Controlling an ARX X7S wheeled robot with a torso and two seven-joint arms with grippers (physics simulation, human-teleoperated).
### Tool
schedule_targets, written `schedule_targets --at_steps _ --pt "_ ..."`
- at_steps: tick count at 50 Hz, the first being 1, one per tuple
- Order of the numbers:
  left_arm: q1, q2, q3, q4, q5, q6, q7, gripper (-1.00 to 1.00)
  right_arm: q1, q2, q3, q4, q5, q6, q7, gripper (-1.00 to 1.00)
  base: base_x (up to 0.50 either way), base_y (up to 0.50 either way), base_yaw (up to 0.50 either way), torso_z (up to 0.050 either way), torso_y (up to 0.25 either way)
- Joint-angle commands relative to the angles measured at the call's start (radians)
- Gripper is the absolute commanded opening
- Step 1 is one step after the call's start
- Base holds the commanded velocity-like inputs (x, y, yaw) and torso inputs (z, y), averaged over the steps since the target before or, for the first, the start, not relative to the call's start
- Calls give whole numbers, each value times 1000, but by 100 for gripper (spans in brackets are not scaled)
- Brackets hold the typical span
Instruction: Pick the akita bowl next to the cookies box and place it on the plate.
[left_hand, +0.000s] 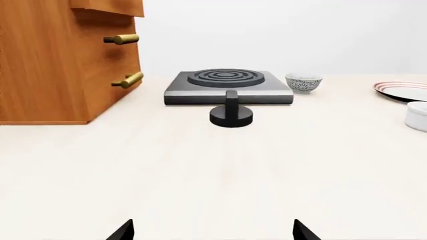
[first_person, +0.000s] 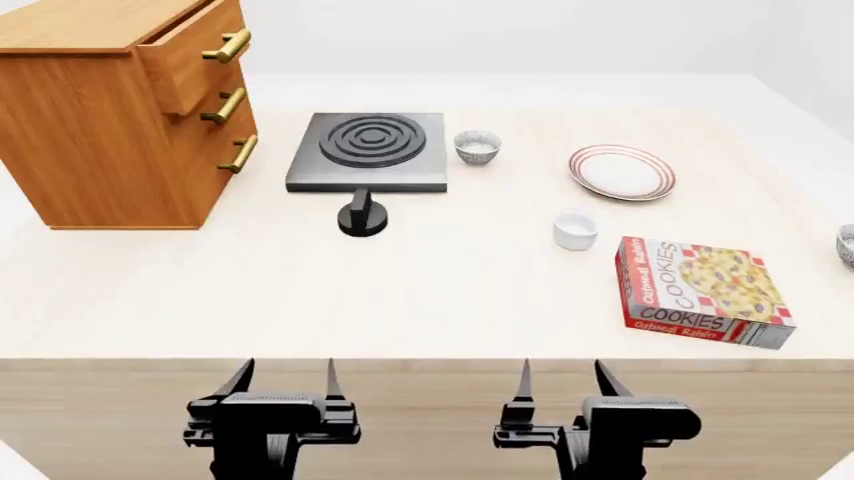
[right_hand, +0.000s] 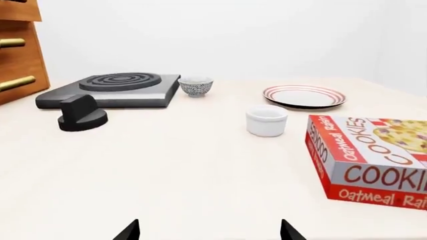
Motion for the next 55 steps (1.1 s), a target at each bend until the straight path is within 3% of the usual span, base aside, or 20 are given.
schedule_targets --at_steps 1,13,18,23,29,35,55 --pt "1 13 -13 10 15 -18 3 100 1 -9 10 4 -9 8 -9 100 0 0 0 0 0" --pt "5 -11 3 35 -17 -13 -31 100 1 17 -5 -27 24 15 20 100 0 0 0 0 0" --pt "34 -18 -46 157 -26 44 -92 100 -8 26 32 -119 79 -29 31 100 0 0 0 0 0" --pt "83 -31 -122 320 20 176 -187 100 -39 23 105 -252 147 -290 27 100 0 0 0 0 0" --pt "123 -37 -145 374 63 328 -241 100 -59 22 125 -300 128 -463 39 100 0 0 0 0 0" --pt "119 -47 -144 350 60 358 -256 100 -68 41 108 -311 259 -478 15 100 0 -155 0 0 0" --pt "119 -70 -115 336 59 358 -286 100 -79 82 61 -318 308 -506 -6 100 0 -500 0 0 0"
